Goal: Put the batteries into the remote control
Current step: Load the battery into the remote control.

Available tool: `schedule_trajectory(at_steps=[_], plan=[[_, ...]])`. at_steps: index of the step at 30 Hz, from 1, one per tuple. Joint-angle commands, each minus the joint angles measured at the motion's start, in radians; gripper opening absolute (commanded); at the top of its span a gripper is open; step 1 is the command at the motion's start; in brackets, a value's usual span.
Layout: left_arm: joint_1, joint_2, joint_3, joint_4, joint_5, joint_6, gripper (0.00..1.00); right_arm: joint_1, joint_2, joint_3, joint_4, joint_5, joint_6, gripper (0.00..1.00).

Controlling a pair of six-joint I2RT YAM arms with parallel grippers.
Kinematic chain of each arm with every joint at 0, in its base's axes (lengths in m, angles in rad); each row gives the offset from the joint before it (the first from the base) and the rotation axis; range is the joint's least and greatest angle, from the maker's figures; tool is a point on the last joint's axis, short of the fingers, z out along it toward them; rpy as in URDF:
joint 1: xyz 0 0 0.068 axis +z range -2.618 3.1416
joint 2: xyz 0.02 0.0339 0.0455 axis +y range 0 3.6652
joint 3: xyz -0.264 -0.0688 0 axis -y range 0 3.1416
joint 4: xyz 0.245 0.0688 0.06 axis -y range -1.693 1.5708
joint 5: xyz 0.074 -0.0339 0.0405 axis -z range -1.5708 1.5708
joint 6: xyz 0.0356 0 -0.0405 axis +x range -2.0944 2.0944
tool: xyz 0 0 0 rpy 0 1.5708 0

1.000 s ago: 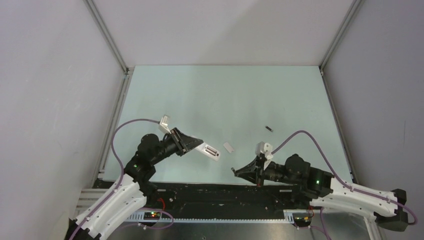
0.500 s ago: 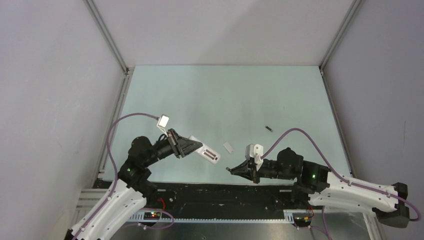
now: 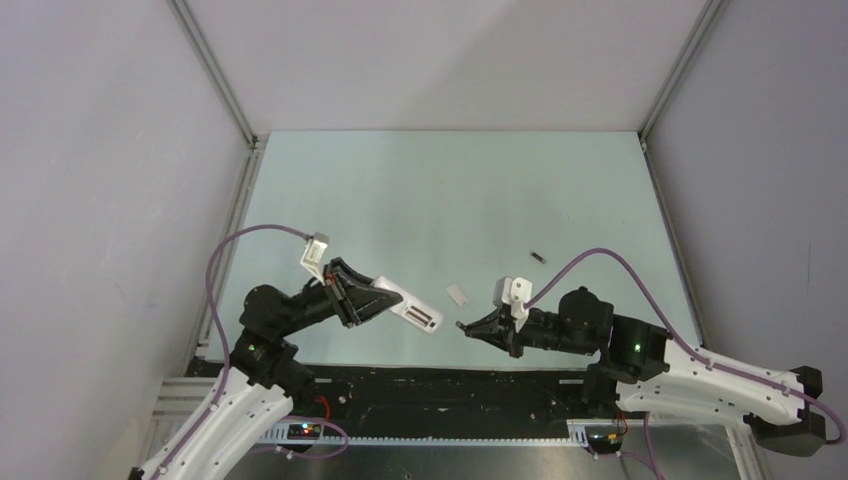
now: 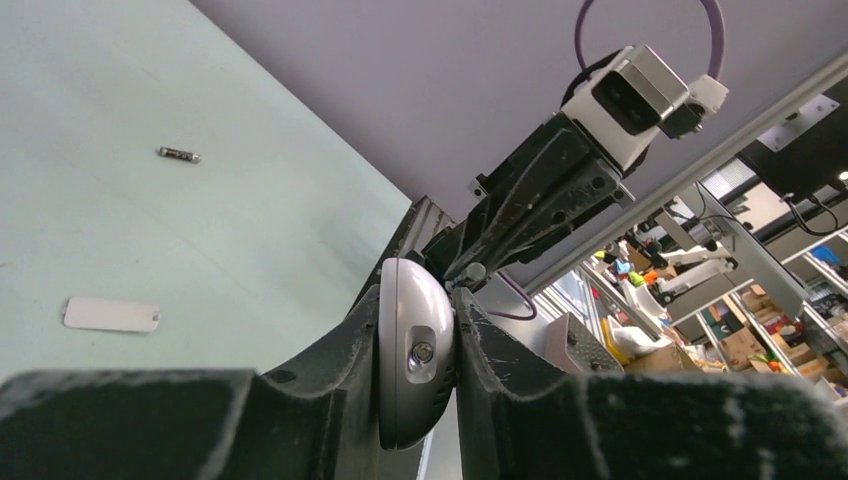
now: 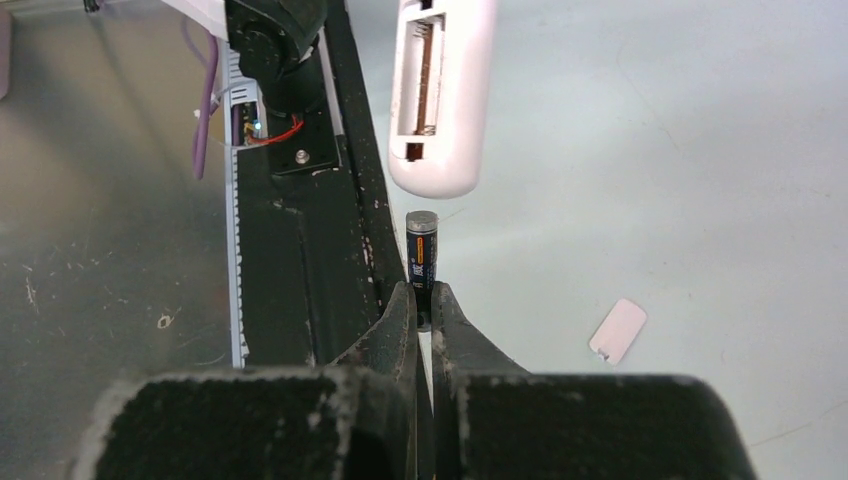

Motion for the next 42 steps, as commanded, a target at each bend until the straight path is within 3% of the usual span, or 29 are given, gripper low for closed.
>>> schedule_trajectory(at_steps=[1,5,9,16,21,31,42], plan=[[-0.002,-0.001,-0.012,0.085,0.008,-0.007,0.0,-0.004,0.042,0.118,-0.041,0.086,0.04,0.0],[-0.002,0.031,-0.064,0.145,-0.072,-0.144,0.0,-0.003,0.099,0.247,-0.184,0.13,0.117,0.0],[-0.002,0.086,-0.148,0.323,-0.108,-0.302,0.0,-0.002,0.195,0.412,-0.38,0.202,0.19,0.0],[-0.002,0.083,-0.25,0.437,-0.211,-0.439,0.0,0.015,0.428,0.678,-0.677,0.187,0.18,0.0],[-0.002,0.067,-0.284,0.449,-0.23,-0.472,0.0,0.015,0.55,0.793,-0.756,0.083,0.178,0.0],[-0.001,0.089,-0.295,0.45,-0.191,-0.488,0.0,0.024,0.742,1.008,-0.831,0.113,0.159,0.0],[-0.002,0.084,-0.303,0.45,-0.18,-0.494,0.0,0.016,0.887,1.073,-0.874,0.095,0.112,0.0]])
